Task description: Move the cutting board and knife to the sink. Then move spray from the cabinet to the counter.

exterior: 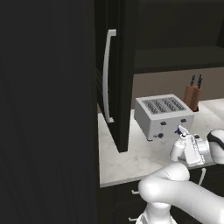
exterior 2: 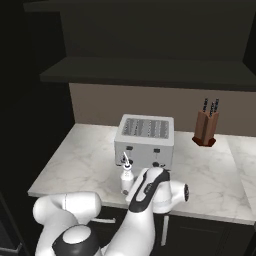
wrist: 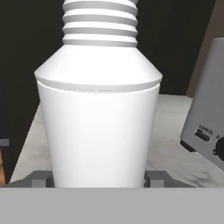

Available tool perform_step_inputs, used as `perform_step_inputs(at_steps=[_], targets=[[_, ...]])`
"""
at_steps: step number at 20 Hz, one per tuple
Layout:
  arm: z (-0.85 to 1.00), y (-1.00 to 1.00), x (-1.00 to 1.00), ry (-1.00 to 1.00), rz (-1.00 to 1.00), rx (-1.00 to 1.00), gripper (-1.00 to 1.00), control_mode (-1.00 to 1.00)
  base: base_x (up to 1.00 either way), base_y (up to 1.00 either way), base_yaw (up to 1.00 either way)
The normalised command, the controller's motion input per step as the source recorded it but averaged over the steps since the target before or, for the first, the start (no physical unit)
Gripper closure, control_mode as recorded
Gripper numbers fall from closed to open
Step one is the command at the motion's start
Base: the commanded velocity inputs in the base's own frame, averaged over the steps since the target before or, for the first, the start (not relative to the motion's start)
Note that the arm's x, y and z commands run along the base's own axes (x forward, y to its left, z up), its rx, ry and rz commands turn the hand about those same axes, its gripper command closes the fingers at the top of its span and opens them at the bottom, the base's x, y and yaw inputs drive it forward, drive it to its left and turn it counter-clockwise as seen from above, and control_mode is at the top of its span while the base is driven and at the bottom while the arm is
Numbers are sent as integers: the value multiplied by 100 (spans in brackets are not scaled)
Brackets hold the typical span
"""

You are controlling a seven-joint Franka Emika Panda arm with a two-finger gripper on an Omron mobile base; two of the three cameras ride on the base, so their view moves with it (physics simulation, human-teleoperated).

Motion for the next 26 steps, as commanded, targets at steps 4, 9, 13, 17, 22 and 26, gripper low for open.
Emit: perform_step_inputs(at_steps=[4,9,13,17,22,26], targets=[[-10,0,1,0,-1,-2,100,-100,0,0,0],[-9,-2,0,0,0,0,100,-100,0,0,0],[-10,-3,0,0,0,0,100,-100,0,0,0],[-10,-1,0,0,0,0,100,-100,0,0,0],[-9,0,0,0,0,0,-100,-100,0,0,0],[-7,-3,0,0,0,0,-100,-100,0,0,0]])
